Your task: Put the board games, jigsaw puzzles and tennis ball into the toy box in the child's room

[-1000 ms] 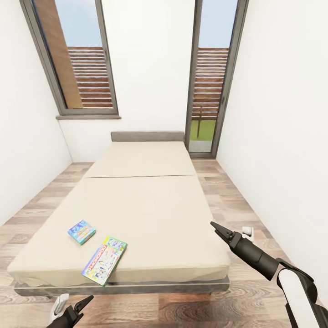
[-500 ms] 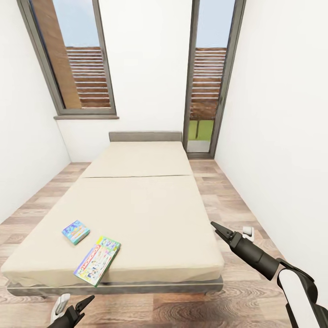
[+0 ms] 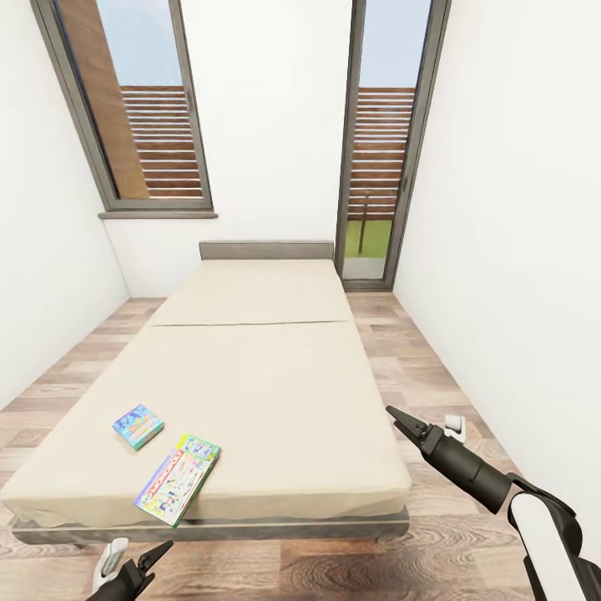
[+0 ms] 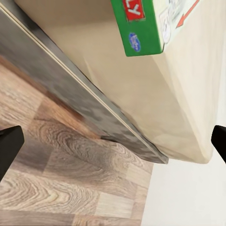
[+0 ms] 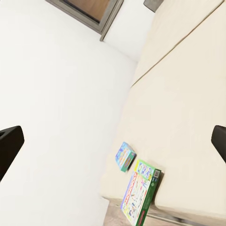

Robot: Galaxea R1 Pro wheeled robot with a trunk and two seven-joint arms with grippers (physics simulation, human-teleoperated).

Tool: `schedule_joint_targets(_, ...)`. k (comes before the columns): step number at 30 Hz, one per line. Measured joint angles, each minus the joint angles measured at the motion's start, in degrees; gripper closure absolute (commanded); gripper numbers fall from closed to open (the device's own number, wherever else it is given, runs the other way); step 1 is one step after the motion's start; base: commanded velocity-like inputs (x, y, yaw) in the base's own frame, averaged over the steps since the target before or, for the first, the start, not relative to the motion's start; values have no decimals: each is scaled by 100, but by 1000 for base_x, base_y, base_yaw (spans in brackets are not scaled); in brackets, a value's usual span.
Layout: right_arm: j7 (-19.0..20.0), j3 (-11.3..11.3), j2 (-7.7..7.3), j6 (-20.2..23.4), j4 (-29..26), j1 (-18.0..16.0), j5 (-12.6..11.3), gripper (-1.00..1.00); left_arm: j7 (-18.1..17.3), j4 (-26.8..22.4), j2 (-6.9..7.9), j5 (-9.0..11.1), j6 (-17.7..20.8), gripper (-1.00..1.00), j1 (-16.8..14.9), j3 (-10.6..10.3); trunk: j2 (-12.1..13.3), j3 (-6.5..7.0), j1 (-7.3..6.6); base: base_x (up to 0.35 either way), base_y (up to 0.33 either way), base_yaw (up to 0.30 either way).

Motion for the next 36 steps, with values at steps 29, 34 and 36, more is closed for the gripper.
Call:
schedule_joint_targets(29,0,8,0,0,0,0,0,-100,1,1,0,0,0,-100,0,0,642,287,-351,0,0,0)
schedule_joint_targets(34,0,8,0,0,0,0,0,-100,-1,0,0,0,0,-100,0,0,642,287,-352,0,0,0)
schedule_joint_targets(36,0,8,0,0,0,0,0,-100,2,1,0,0,0,-100,0,0,642,287,-351,16,0,0)
